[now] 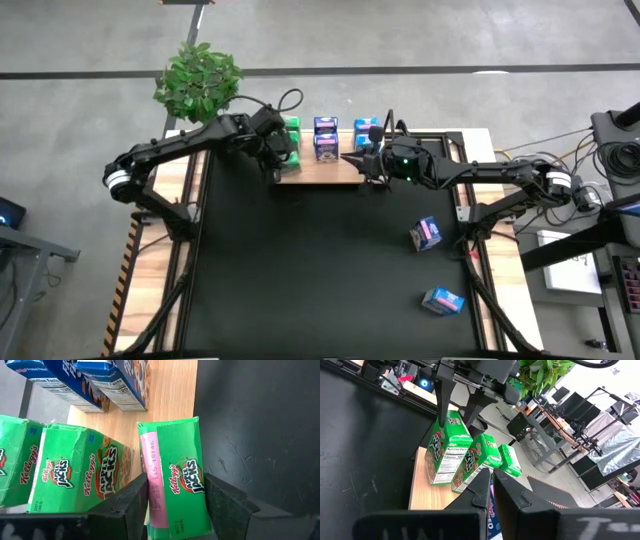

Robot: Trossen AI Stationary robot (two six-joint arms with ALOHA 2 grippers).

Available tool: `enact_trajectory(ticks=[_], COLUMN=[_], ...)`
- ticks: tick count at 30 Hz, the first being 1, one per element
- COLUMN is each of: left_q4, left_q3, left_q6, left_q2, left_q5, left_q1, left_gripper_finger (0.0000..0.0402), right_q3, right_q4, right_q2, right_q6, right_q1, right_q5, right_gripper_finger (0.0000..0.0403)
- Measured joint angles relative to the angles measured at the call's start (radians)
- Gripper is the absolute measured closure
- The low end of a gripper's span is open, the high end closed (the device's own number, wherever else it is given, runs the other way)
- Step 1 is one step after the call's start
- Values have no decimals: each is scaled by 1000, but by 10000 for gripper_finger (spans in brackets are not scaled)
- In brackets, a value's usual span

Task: Stack cereal on shelf
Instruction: Put the green cereal box aligned with the other green cereal boxes on the shelf

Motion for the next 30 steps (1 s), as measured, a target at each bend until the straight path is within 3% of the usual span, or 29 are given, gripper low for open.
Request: enact_trajectory(ticks=[19, 30], left_q4=[11, 18], left_q3=[0, 2], left_q6=[6, 15], left_q2=[40, 40], left_q5=[-2, -11], left_q1=[8, 8], left_gripper_finger=[219, 176], right_q3=[0, 0], right_q4=[-3, -10], right_q2=[0, 0], right_q6=[-8, -8], right_q1=[0, 0], right_q5=[1, 1], right_gripper_finger=[390, 390])
